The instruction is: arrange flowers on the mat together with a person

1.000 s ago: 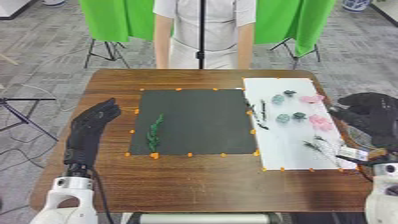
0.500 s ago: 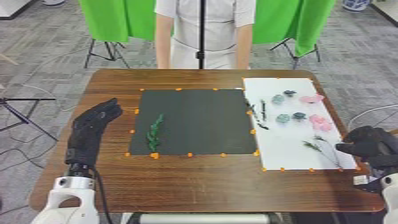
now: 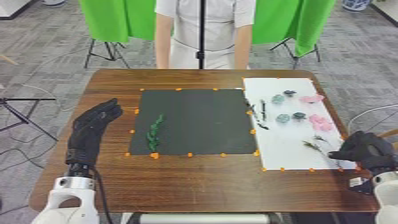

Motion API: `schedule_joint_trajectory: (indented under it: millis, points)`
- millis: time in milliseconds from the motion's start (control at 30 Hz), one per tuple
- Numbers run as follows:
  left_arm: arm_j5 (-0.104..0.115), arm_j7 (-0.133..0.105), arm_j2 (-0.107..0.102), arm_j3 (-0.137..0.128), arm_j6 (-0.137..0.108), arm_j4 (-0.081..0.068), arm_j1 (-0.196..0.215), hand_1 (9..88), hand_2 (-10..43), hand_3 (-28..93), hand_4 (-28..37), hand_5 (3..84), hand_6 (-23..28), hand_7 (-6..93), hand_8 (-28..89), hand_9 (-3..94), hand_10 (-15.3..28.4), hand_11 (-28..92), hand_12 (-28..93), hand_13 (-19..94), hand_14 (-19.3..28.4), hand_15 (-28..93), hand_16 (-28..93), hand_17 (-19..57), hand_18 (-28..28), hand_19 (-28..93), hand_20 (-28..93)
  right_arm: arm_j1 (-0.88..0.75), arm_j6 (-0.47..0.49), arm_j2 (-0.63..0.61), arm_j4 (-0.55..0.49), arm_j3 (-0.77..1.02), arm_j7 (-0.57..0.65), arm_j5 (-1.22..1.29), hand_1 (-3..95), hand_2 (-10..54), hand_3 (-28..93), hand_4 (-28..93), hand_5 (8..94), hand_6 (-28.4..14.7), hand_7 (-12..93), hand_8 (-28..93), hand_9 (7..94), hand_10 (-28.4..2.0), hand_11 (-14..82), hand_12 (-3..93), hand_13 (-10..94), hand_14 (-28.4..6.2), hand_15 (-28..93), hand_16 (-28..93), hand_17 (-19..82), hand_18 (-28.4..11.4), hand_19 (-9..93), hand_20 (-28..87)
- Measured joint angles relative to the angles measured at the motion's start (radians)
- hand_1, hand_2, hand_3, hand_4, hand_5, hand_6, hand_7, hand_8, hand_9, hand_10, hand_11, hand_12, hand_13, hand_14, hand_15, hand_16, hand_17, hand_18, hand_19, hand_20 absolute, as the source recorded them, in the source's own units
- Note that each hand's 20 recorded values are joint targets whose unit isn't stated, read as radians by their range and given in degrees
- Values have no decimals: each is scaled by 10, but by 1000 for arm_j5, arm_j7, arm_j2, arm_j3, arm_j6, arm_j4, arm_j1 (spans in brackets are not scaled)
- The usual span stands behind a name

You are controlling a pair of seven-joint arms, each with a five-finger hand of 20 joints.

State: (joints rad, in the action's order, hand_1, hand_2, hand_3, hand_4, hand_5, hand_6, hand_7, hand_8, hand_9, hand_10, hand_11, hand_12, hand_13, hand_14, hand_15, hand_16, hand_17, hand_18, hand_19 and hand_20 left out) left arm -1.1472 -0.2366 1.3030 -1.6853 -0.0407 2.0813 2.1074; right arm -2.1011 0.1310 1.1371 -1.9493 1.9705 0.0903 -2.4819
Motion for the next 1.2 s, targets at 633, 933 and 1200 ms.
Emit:
schedule_joint_trajectory:
  millis: [633,933,1200]
  points:
    - [8,0,1,0,-3,4,10,303,-42,628,-149,488,36,148,-61,434,128,184,152,343,166,175,43,66,117,64,200,12,-123,-4,49,-41,3,53,856,-95,-282,407,871,22,210,102,937,-90,251,284,917,-39,606,347,619,-181,932,651]
    - [9,1,1,0,-3,4,10,301,-43,631,-151,488,37,145,-60,434,128,183,153,342,166,174,43,66,117,65,200,9,-130,12,-50,-42,36,158,858,-95,-282,421,877,20,211,109,937,-91,274,274,923,-36,603,348,627,-179,932,656]
    - [9,6,0,-1,-3,6,10,299,-43,632,-151,487,36,144,-59,432,127,182,152,342,165,173,43,65,117,65,200,85,-127,68,-185,-158,114,171,862,-95,-283,422,883,19,210,112,937,-91,286,271,926,-34,603,349,633,-178,932,659]
